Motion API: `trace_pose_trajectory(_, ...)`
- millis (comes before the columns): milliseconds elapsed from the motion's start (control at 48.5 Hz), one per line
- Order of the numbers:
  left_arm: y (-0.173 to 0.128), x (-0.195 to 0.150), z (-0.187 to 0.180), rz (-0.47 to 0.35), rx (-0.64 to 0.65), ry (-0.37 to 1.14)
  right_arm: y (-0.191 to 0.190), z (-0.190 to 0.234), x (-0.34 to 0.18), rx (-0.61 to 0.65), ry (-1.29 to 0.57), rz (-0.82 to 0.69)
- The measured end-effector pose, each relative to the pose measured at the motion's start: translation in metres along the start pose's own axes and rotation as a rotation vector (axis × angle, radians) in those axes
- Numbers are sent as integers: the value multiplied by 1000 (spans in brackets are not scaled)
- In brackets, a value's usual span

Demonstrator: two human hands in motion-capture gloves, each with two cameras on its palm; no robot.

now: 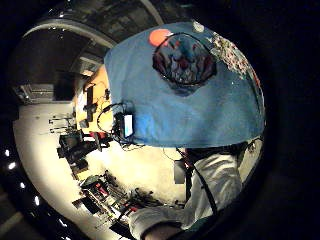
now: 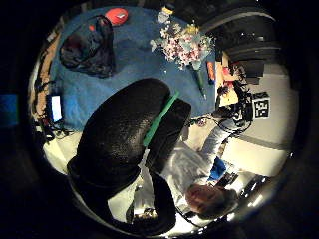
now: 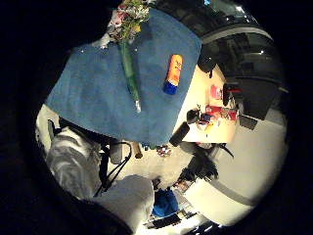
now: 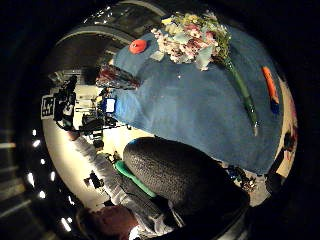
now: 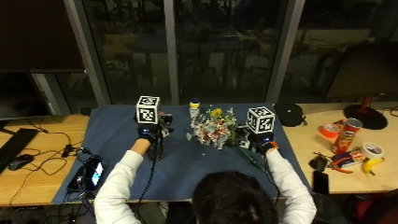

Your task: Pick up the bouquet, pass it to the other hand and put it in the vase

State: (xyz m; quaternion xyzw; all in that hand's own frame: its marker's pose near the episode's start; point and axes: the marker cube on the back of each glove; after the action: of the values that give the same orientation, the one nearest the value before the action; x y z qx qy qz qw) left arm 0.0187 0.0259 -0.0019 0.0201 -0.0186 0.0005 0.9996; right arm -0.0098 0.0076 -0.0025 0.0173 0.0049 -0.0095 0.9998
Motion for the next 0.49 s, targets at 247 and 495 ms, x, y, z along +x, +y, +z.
trace_pose_trajectory(247, -6, 27, 27, 139, -37, 90, 1, -2, 2, 50, -5, 64)
trace_pose_trajectory(495, -8, 72, 38, 220, 40, 45, 16, -8, 7, 84, 61, 216)
